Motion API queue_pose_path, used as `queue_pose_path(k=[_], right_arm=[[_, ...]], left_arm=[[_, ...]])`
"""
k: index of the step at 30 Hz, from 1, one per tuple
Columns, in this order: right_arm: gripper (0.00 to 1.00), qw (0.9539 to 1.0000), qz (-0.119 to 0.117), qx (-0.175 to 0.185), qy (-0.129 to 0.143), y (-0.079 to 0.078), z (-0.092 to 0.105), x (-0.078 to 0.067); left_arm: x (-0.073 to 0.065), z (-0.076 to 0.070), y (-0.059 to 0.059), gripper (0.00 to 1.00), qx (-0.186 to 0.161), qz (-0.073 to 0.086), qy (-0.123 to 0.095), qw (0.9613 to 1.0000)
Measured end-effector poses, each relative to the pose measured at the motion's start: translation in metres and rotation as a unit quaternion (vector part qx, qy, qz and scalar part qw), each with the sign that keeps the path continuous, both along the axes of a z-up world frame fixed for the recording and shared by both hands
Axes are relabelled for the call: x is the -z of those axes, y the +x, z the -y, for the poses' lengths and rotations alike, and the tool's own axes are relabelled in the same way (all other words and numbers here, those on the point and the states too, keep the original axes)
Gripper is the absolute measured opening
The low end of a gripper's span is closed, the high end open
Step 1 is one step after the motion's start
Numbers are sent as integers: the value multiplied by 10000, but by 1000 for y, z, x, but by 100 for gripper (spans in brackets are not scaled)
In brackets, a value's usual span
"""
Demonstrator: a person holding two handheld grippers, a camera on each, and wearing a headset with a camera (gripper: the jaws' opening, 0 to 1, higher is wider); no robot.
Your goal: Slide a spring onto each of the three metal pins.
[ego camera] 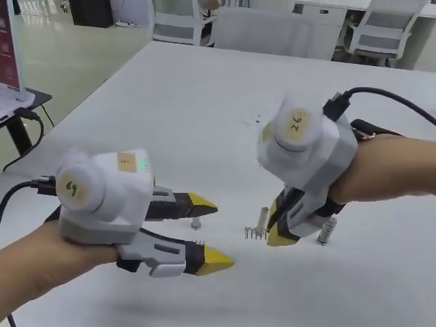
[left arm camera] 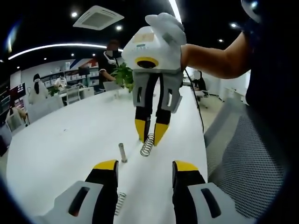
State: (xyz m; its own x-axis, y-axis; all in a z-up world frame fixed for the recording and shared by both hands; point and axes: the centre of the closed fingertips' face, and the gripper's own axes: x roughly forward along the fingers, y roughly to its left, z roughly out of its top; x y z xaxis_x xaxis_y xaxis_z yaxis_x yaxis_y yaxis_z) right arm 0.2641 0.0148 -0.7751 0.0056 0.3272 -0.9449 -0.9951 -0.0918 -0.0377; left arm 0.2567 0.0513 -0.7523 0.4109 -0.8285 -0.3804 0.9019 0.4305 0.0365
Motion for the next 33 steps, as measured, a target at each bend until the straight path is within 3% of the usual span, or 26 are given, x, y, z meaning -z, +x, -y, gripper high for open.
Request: queue_pose_path(k=[13, 28, 33], right_arm=[[8, 9998, 136, -169, 25, -13, -7, -21], [8, 9993, 200, -304, -22, -20, -8, -26], [8, 9992, 202, -349, -51, -21, -6, -25]], left_arm=[[-18, 20, -4, 24, 393, 142, -122, 9991], [-18, 27, -12, 5, 677, 247, -53, 9974], [-18, 28, -12, 3, 709, 294, -22, 9971]])
